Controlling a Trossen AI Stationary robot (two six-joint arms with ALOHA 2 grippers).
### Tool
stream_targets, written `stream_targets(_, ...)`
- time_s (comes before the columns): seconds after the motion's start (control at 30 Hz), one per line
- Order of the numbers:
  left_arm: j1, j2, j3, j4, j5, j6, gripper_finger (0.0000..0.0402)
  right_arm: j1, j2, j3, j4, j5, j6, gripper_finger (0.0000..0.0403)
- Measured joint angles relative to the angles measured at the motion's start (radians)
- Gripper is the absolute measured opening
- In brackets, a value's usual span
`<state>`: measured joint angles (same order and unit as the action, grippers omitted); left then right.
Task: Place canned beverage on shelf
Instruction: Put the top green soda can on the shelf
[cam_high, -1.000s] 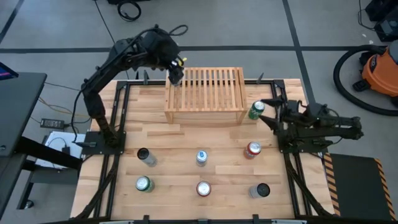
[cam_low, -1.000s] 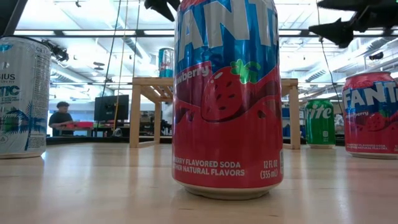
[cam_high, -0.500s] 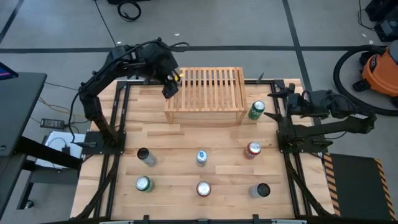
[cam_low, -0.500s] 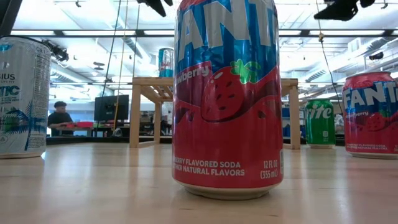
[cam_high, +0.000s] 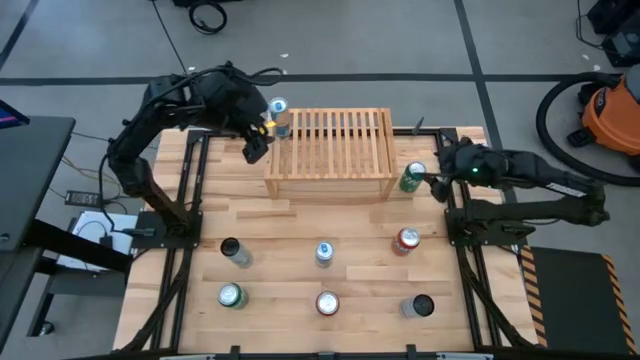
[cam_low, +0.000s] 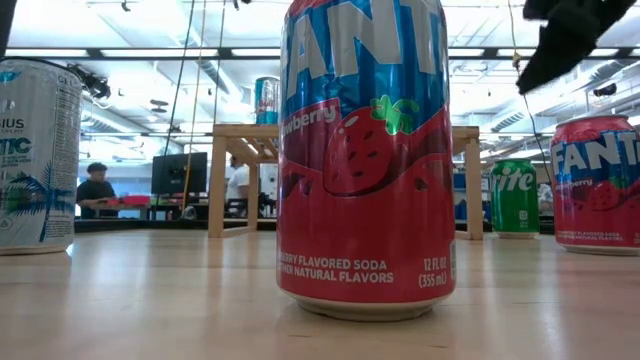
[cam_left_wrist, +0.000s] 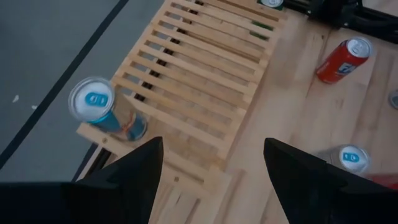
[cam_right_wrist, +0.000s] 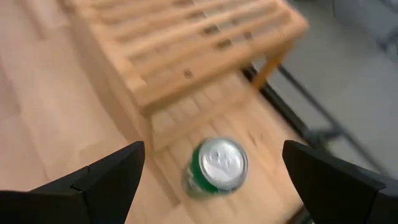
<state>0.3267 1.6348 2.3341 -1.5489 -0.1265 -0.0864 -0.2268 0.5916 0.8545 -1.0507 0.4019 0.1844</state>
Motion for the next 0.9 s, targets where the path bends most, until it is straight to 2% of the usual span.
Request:
stream_targets(0.2, 0.001, -0.048, 0.000, -0.018, -0.007, -0.006, 0.0279, -0.086, 0.006, -0.116, 0.045, -0.001, 0.250, 0.0391)
stream_targets(0.33, 0.000, -0.070, 0.000, -0.019, -0.007, -0.007, 0.0279, -0.127, 0.007, -0.210, 0.141, 0.004, 0.341, 0.0391)
stream_targets(0.47, 0.001, -0.078, 0.000, -0.020, -0.008, -0.009, 0.0279, -0.157, 0.012, -0.260, 0.219, 0.009, 0.382, 0.0391)
stream_targets(0.9, 0.001, -0.081, 0.000, -0.020, -0.009, -0.033, 0.0279, -0.188, 0.135, -0.275, 0.259, 0.008, 0.389, 0.0391)
